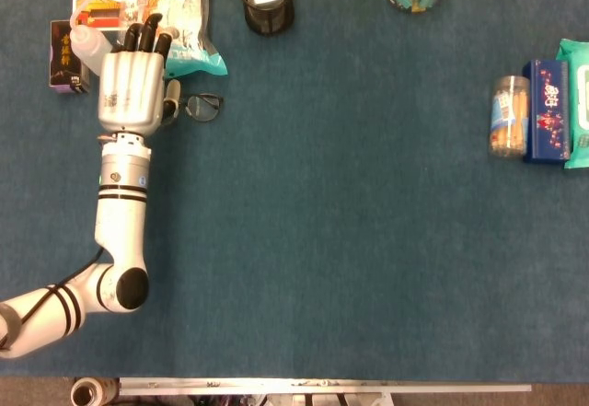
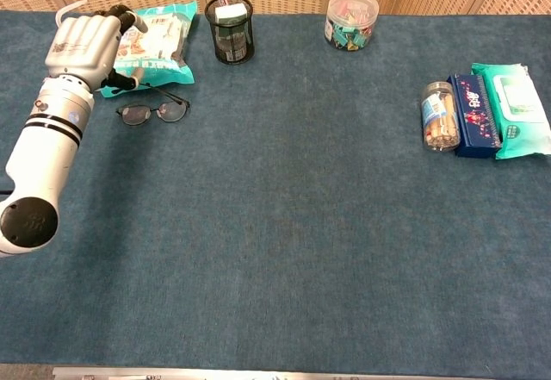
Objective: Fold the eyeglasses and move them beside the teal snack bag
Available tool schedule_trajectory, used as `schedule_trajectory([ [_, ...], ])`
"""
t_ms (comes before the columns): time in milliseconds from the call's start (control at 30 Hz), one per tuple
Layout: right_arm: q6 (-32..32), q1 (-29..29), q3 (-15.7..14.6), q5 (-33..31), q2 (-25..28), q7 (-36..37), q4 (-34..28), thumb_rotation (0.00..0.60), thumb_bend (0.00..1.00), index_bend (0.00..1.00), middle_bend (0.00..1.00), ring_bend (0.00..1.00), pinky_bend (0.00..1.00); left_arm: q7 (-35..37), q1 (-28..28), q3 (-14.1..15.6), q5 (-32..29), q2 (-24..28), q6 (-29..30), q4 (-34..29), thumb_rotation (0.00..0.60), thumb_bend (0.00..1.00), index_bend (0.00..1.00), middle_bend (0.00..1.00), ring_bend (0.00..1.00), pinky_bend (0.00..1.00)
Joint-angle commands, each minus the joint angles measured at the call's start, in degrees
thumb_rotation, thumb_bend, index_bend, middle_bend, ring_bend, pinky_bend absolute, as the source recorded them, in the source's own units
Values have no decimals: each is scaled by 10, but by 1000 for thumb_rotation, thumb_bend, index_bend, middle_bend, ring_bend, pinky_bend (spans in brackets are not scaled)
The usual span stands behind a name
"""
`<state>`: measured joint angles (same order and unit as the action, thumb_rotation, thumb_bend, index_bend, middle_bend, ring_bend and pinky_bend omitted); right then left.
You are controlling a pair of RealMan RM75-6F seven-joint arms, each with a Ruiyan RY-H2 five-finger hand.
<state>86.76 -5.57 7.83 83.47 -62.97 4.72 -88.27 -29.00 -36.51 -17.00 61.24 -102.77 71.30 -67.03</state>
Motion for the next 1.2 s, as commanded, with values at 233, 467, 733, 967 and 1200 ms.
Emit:
schedule_trajectory([
  [233, -2, -1, -1, 0, -3, 0, 3, 600, 173, 226, 338, 316, 540, 22, -3, 11, 19, -34, 1, 78, 600, 359, 234, 163, 186, 461],
  [467, -3, -1, -1, 0, -1, -1, 2, 600, 174, 226, 338, 316, 540, 31, -3, 12, 19, -47, -11, 108, 600, 359, 234, 166, 186, 461],
  [733, -4, -1, -2, 0, -1, 0, 2, 600, 174, 226, 338, 316, 540, 42, 0, 17, 23, -61, -22, 137, 600, 359, 234, 173, 186, 461],
  [967, -4, 0, -2, -1, 0, 0, 2, 600, 174, 226, 338, 316, 540, 52, 3, 19, 24, -75, -33, 162, 600, 359, 234, 175, 186, 461],
  [1200, -5, 0, -2, -1, -1, 0, 2, 600, 174, 226, 338, 316, 540, 60, 5, 19, 28, -83, -39, 179, 600, 359, 234, 175, 186, 461],
])
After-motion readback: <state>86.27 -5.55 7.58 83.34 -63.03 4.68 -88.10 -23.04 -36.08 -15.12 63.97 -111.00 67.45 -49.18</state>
